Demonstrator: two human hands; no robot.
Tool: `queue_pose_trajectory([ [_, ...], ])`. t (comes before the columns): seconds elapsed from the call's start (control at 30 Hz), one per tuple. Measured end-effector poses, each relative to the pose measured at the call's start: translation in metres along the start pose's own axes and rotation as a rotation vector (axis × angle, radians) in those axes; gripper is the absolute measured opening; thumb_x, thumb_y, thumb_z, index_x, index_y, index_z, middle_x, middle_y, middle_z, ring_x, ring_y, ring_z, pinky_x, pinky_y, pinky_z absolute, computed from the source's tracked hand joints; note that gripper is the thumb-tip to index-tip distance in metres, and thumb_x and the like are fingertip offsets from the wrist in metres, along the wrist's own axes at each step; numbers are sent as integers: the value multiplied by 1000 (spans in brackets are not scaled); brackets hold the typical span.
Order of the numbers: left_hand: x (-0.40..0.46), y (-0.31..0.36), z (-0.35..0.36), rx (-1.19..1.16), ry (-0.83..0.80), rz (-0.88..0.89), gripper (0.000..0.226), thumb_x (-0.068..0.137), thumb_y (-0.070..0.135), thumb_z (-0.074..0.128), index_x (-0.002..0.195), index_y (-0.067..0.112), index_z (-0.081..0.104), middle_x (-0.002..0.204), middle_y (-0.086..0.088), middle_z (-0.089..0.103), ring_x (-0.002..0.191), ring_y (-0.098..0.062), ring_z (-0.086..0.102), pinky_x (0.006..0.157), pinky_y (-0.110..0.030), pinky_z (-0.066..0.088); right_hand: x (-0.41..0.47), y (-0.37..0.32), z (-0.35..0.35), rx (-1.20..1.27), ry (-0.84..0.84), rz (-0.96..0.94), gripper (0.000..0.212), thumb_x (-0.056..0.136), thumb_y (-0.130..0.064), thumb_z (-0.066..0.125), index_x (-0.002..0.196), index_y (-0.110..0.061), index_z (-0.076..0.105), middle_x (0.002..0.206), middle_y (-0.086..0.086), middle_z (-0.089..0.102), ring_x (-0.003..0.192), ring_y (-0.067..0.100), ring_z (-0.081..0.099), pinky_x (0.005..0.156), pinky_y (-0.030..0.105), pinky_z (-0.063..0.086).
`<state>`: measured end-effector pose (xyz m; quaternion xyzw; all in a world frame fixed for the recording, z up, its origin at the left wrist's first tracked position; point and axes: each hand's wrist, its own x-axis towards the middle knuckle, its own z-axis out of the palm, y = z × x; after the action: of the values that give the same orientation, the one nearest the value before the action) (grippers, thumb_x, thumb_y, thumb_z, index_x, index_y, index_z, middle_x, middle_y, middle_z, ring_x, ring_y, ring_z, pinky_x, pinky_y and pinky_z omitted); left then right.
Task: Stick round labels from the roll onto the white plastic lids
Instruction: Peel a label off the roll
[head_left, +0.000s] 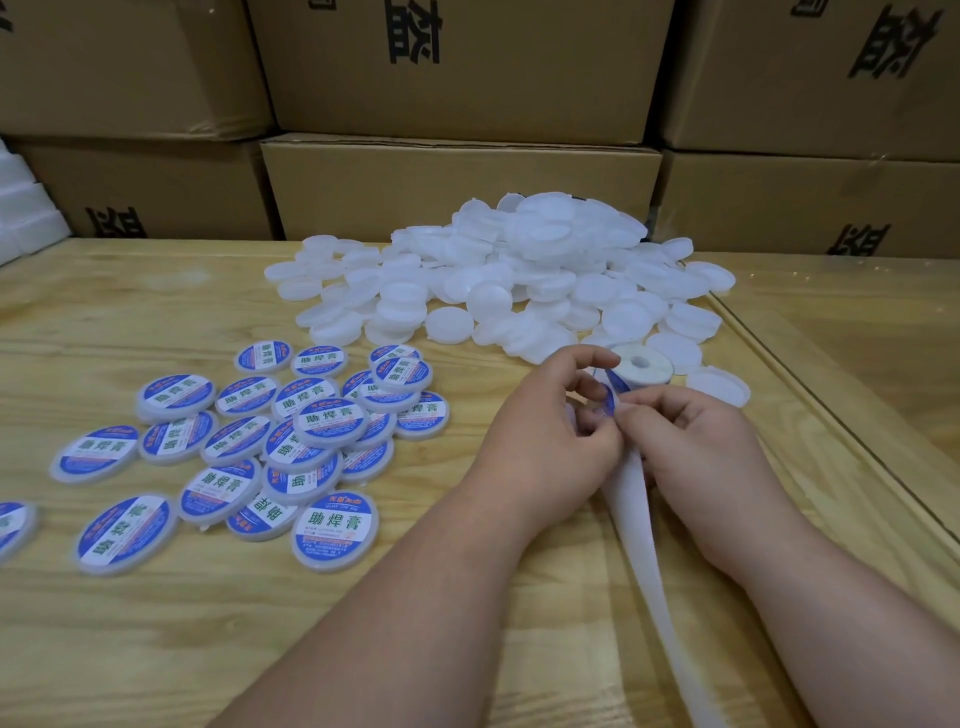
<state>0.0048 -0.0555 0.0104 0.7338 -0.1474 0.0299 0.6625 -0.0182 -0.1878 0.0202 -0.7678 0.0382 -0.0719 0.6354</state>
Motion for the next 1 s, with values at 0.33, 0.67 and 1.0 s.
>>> queue_pose_trajectory([
  [0.33, 1, -1, -2, 70, 59, 5, 37, 82, 21, 71, 108, 45, 61, 97, 18, 65, 78, -1, 66, 69, -13, 53, 2, 2, 1, -20, -10, -5, 20, 88, -4, 63, 84, -19, 75, 79, -2, 77, 71, 6, 70, 68, 27, 50],
  [0.67, 2, 0, -3, 92, 112, -9, 31, 87, 13, 64, 108, 36, 64, 87, 12, 68, 77, -1, 62, 63, -4, 44, 2, 4, 3, -13, -31, -20, 22, 75, -18, 59, 83, -31, 75, 72, -6, 72, 65, 7, 61, 63, 28, 45],
  [1.0, 2, -2, -5, 81, 65, -2, 27, 90, 17, 66, 107, 37, 65, 84, 17, 67, 82, 4, 64, 70, -6, 46, 4, 8, 1, 24, -57, -54, 14, 83, -12, 65, 82, -22, 75, 82, 0, 77, 80, 13, 72, 75, 31, 54],
])
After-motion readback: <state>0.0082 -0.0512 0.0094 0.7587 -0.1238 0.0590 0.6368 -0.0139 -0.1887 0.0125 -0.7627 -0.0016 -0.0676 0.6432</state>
